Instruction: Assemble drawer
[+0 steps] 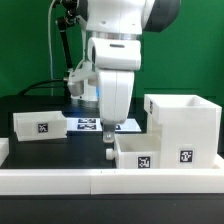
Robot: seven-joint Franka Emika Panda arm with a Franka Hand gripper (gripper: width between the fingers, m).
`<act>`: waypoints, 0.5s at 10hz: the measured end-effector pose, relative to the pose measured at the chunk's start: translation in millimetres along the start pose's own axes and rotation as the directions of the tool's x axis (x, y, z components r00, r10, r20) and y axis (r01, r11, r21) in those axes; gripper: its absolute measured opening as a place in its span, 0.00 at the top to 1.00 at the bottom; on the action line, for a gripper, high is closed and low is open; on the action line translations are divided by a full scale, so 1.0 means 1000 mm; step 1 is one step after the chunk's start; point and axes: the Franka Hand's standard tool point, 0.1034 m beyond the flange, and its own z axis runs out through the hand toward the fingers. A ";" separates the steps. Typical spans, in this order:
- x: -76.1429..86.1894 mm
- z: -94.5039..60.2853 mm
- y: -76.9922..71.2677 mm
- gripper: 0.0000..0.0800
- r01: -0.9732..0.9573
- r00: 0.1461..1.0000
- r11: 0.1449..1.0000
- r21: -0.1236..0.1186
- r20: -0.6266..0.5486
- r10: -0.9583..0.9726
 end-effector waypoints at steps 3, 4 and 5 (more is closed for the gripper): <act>-0.003 0.002 -0.001 0.19 -0.005 1.000 1.000 0.002 -0.001 0.005; -0.014 0.003 -0.002 0.19 0.016 0.999 1.000 0.002 -0.045 -0.015; -0.023 0.008 -0.005 0.19 -0.009 0.995 1.000 0.015 -0.095 0.010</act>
Offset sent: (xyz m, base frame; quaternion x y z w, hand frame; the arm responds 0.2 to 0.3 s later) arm 0.0000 0.0000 0.0000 0.0000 0.1938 0.0000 0.9810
